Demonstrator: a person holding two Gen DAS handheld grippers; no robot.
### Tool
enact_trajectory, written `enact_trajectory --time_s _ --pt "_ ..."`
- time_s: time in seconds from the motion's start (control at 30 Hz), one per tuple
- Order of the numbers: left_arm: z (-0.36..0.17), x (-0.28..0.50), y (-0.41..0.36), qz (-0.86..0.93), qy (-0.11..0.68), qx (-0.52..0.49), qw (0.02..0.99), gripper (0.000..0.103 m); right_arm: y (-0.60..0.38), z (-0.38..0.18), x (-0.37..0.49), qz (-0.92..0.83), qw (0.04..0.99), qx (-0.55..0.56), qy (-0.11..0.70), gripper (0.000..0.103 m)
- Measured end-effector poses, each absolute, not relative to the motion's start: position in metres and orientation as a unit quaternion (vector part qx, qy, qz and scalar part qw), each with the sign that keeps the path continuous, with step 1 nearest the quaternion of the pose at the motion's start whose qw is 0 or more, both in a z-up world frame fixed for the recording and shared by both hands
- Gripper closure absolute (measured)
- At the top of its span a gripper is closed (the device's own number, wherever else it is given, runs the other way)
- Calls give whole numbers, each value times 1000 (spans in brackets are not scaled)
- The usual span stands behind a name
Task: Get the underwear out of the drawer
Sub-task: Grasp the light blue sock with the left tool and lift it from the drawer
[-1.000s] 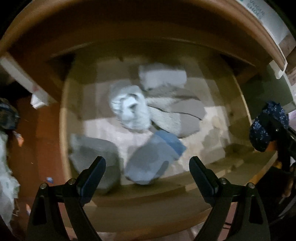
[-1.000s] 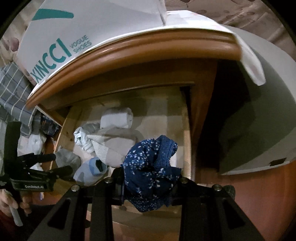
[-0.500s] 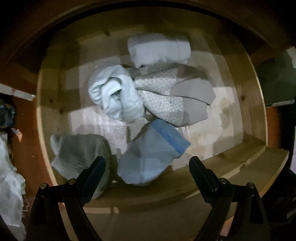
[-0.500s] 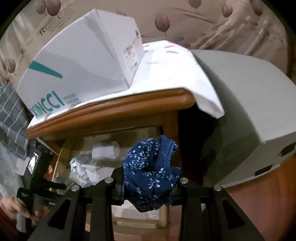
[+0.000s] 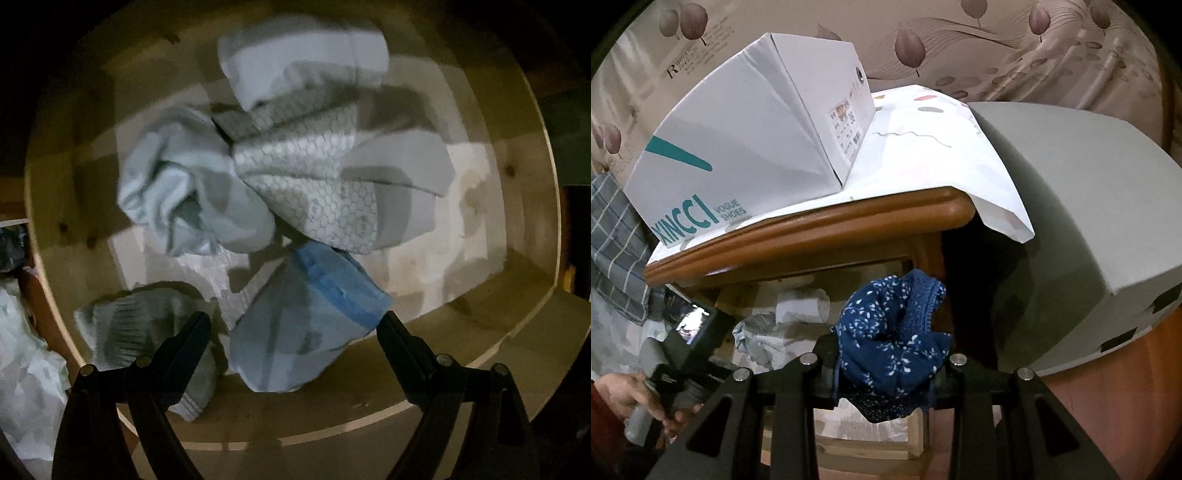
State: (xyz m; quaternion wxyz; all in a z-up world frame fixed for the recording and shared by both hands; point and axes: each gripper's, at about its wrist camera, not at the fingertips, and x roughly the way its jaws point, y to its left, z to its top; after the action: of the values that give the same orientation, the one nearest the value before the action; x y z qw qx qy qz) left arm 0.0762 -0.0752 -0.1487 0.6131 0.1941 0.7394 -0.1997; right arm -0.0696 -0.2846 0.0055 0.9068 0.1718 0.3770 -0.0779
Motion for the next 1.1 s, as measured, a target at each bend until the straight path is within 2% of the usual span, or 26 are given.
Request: enact_trajectory --time_s 0.03,0.1,0.17,0.3,0.47,0.67,1.1 --pt "-149 76 -76 -200 740 196 611 16 -286 5 -70 -79 906 173 377 71" --pt "-153 75 -79 -199 743 210 604 23 -287 5 -70 -81 905 176 378 71" --pt "-160 74 -81 -192 752 213 593 40 -287 5 -69 -79 904 179 380 71" --pt "-162 73 -80 -189 752 203 598 45 -285 4 -66 -74 903 178 383 71" --pt "-154 70 -63 -185 744 191 613 57 -281 2 -65 -69 903 173 387 71" --pt "-137 61 -55 -169 722 182 646 63 -281 0 -64 -72 901 174 390 71" --pt "-76 29 -27 -139 652 142 732 64 -268 -9 -59 -67 898 146 409 71"
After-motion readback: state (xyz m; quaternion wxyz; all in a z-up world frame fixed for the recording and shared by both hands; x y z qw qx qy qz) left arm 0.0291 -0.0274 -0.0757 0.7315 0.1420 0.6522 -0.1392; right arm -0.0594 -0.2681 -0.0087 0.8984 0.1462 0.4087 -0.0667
